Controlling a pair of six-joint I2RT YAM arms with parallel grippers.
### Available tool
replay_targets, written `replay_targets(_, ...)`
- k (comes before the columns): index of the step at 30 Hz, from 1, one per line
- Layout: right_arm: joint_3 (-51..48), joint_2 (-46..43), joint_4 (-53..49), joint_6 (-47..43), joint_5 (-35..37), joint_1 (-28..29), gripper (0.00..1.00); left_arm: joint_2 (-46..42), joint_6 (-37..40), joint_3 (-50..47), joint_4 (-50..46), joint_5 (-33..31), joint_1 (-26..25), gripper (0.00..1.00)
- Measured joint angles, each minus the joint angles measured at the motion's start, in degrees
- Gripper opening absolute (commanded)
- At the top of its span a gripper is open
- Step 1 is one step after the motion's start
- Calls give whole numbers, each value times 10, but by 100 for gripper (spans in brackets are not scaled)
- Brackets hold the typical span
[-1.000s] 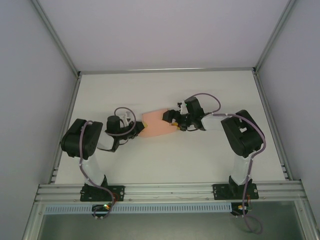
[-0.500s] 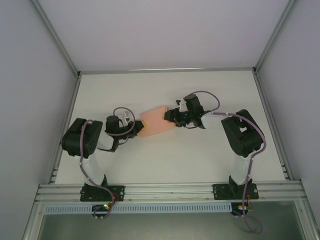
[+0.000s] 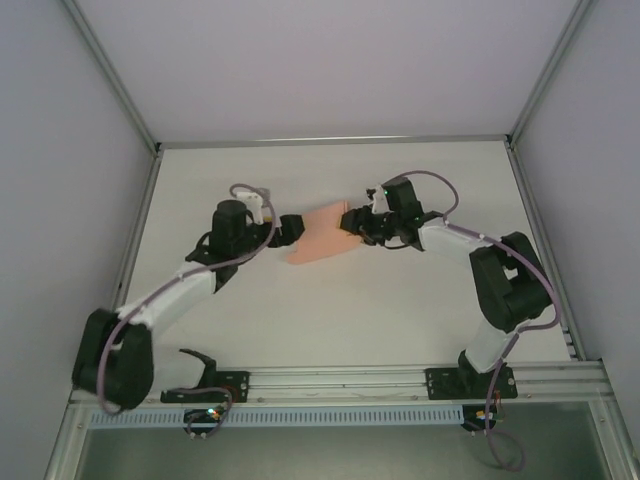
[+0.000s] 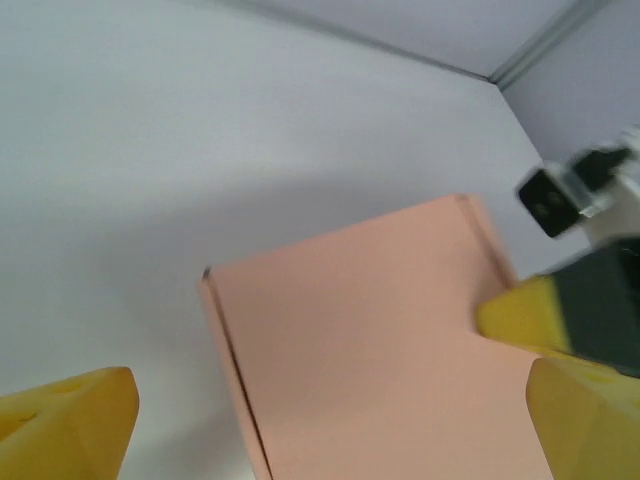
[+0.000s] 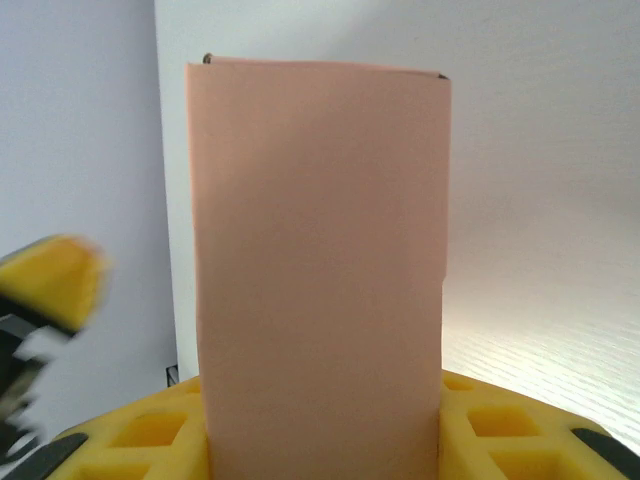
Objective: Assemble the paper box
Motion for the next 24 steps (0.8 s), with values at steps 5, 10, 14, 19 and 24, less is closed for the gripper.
replay_targets(5, 54, -5, -91, 9, -12, -23, 33, -98, 187, -10, -32, -74, -83, 100)
replay_targets(10, 99, -5, -163, 45, -59, -48, 35, -101, 346, -18, -78, -113, -166, 100)
replay_targets(14, 144, -2, -238, 52, -90, -57, 33, -55, 440, -13, -97, -159, -220, 100)
replay_targets(19, 141, 6, -253, 91, -141, -57, 33, 20, 514, 14, -112, -229, -237, 98)
replay_targets(24, 136, 18, -268, 108, -171, -56, 34, 71, 569, 37, -102, -300, -239, 92)
